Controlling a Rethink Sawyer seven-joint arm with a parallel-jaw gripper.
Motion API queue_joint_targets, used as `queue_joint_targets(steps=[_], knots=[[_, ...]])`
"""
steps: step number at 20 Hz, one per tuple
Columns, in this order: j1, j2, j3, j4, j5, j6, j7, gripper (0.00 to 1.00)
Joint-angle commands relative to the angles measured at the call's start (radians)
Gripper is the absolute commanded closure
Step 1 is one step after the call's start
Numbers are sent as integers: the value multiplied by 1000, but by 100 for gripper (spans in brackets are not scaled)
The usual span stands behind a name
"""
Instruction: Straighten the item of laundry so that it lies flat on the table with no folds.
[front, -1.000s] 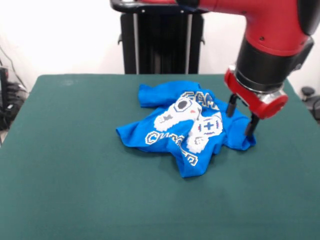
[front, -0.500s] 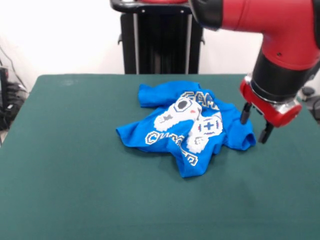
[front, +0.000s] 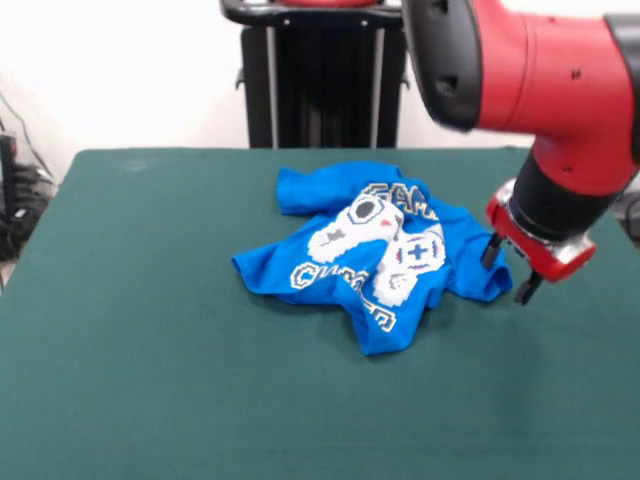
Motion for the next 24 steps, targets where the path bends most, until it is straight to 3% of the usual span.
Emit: queue_joint_targets(steps=[1, 7, 16, 17, 21, 24], knots=[[42, 50, 24, 83, 40, -49, 220, 0], [71, 46, -6, 107, 42, -27, 232, 0], [49, 33, 77, 134, 81, -72, 147, 0], [48, 32, 83, 135, 89, -81, 137, 100], [56, 32, 78, 137, 128, -79, 203, 100], [45, 53, 74, 118, 126, -97, 183, 100]])
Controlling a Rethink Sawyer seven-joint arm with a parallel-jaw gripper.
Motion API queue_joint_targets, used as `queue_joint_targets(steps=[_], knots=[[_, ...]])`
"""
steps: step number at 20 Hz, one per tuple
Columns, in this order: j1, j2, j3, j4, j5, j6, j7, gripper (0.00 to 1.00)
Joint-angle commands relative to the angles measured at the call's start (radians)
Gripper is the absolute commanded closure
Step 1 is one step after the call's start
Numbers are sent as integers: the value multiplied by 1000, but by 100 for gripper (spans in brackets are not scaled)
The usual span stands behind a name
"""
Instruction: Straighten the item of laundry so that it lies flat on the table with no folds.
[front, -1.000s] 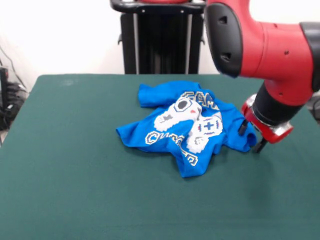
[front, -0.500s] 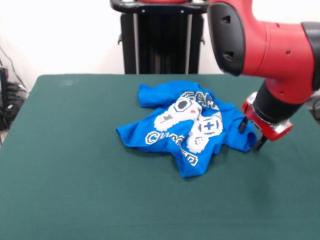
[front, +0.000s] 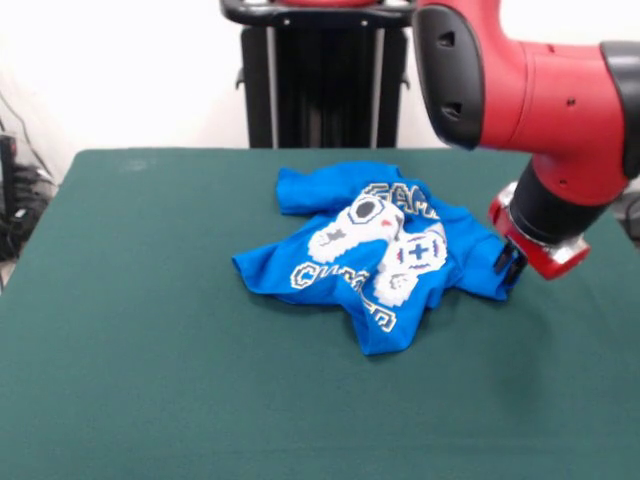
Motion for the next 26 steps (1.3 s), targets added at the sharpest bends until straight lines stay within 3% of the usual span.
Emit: queue_joint_targets(steps=[1, 9, 20, 26], knots=[[12, 36, 95, 67, 73, -95, 176, 100], [-38, 59, 127, 19, 103, -95, 124, 100], [-51, 53, 302, 60, 243, -158, 58, 100], [-7, 39, 299, 56, 276, -149, 129, 100]])
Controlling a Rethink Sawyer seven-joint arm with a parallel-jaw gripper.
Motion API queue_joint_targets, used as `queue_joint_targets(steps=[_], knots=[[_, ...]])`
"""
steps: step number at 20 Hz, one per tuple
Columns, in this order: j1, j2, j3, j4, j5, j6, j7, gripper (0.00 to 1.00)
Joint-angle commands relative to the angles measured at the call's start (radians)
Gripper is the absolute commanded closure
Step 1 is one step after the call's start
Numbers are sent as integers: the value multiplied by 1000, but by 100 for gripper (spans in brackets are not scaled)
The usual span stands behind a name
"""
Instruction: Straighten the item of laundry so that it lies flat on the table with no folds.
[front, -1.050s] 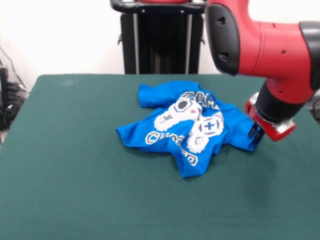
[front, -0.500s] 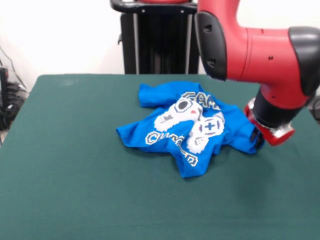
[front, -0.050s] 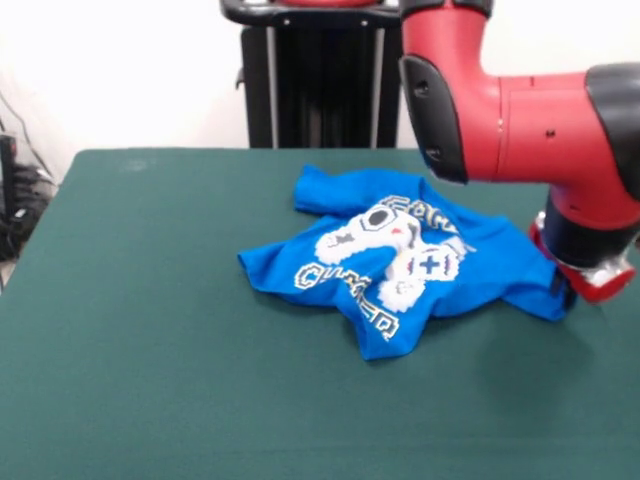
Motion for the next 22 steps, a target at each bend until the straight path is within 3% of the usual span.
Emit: queue_joint_targets(steps=[1, 12, 20, 22], knots=[[54, 22, 172, 53, 93, -91, 136, 100], [84, 32, 150, 21, 108, -70, 165, 100], [134, -47, 94, 74, 107, -5, 216, 100], [135, -44, 80, 65, 79, -26, 178, 100]])
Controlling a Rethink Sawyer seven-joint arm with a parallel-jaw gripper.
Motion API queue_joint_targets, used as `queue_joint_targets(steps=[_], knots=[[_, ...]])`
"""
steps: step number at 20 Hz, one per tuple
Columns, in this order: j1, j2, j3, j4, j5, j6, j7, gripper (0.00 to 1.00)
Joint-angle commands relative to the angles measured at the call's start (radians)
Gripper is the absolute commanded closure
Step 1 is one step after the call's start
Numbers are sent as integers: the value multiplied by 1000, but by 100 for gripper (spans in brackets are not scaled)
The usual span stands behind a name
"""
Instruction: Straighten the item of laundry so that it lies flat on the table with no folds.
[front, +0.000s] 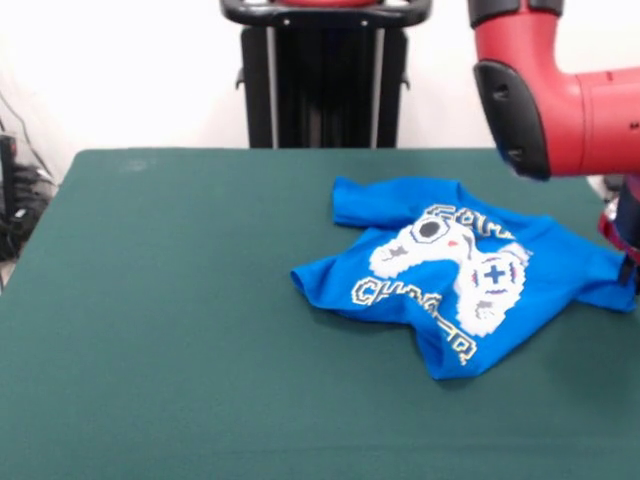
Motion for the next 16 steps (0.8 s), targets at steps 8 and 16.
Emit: queue_joint_targets(steps=[8, 16], knots=[[96, -99, -113, 5, -59, 128, 209, 0], [138, -71, -237, -46, -93, 88, 249, 0]])
